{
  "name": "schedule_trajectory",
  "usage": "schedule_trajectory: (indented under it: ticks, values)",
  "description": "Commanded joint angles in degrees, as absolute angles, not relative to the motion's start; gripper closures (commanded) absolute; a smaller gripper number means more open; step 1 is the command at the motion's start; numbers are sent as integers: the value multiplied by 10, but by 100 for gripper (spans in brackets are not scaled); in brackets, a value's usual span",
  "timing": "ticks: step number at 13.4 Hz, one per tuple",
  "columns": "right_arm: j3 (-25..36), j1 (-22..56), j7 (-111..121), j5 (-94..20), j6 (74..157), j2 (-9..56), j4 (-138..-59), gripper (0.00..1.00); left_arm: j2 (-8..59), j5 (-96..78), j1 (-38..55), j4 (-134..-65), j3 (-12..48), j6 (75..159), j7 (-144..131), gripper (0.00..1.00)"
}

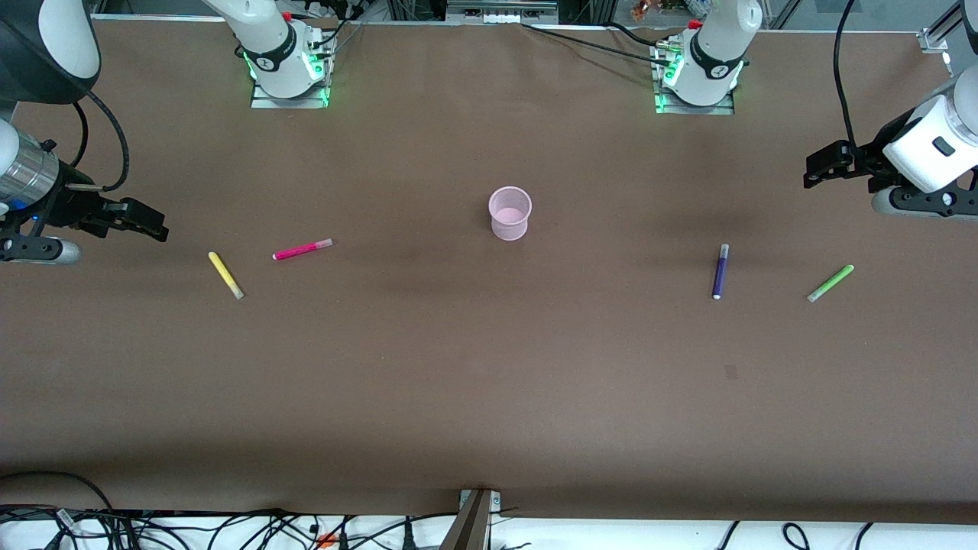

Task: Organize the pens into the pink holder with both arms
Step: 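Reach the right gripper to the pink marker while the left gripper approaches the blue marker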

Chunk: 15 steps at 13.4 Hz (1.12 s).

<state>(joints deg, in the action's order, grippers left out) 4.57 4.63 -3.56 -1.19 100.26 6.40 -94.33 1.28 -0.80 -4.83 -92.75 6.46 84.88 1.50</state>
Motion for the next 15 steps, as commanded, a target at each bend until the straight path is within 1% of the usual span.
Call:
schedule_trajectory:
  ticks: [1,3,5,8,9,11,13,14,15]
  values:
    - [45,47,-27,-2,998,62,-935,0,17,-11,-49,-917,65,841,25,0]
    - [45,47,-27,-2,995,75,-920,0,17,-11,-49,-916,65,842,25,0]
    - [45,47,-99,-4,994,93,-906,0,17,-11,-49,-917,65,842,25,0]
    - [44,61,-320,-13,993,105,-911,0,17,-11,-49,-917,65,842,25,0]
    - [43,63,-404,-13,992,115,-915,0,17,-11,-49,-916,65,842,25,0]
    - [45,99,-515,-11,998,136,-931,0,18,-11,-52,-916,64,844,25,0]
    - [44,104,-627,-13,1005,172,-936,1,27,-11,-54,-916,63,845,24,0]
    - [44,107,-653,-13,1029,181,-961,1,32,-14,-55,-916,62,846,19,0]
    - [44,107,-657,-14,1089,177,-1011,1,39,-24,-62,-915,56,846,-1,0]
